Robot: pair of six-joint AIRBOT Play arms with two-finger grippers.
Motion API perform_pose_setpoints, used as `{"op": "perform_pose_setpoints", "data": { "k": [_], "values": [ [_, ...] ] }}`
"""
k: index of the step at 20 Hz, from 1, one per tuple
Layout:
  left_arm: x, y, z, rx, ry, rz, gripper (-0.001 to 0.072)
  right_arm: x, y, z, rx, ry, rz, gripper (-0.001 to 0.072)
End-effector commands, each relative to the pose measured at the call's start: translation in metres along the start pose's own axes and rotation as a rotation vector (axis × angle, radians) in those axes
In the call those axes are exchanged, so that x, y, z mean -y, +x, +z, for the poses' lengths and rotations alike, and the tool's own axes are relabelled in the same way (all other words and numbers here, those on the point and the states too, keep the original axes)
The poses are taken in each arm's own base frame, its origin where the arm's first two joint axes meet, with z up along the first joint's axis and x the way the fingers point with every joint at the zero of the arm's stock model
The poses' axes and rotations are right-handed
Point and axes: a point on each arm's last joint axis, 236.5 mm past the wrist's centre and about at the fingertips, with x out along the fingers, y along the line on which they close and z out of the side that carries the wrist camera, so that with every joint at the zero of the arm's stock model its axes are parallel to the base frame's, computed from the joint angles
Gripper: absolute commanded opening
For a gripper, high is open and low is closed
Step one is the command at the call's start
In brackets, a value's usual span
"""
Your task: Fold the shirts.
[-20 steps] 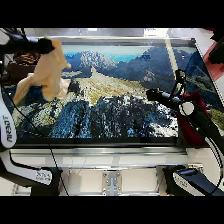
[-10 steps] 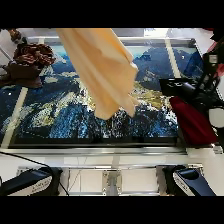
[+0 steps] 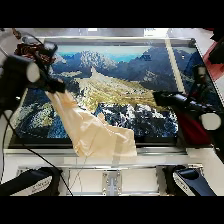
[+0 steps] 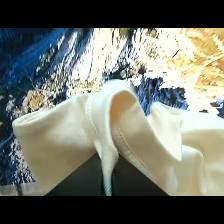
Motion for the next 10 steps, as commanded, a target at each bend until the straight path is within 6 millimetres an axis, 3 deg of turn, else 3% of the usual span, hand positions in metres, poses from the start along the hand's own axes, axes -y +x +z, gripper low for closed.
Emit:
{"op": "perform_pose_setpoints", "data": {
  "k": [1,4,5,6,7,8,10],
  "values": [
    [0.004,0.062,-0.048,-0.102,-0.013,0.036,0.0007,-0.018,0.044,-0.095,-0.263,0.211,0.157,0.0609],
    [0.004,0.063,-0.034,-0.042,-0.021,0.039,0.0007,-0.086,0.069,-0.12,-0.32,0.248,0.425,0.0609],
    [0.003,0.063,-0.029,-0.021,-0.035,0.043,0.0011,-0.097,0.08,-0.127,-0.322,0.249,0.446,0.0609],
    [0.002,0.063,-0.026,-0.006,-0.052,0.045,0.0097,-0.101,0.089,-0.139,-0.344,0.245,0.44,0.0609],
    [0.001,0.063,-0.024,0.003,-0.051,0.05,0.0462,-0.099,0.097,-0.153,-0.377,0.238,0.418,0.0609],
    [-0.001,0.062,-0.022,0.008,-0.072,0.054,0.069,-0.097,0.101,-0.162,-0.407,0.244,0.407,0.0609],
    [0.002,0.054,-0.016,0.016,-0.139,0.032,0.0696,-0.09,0.104,-0.171,-0.433,0.223,0.389,0.0608]
  ]
}}
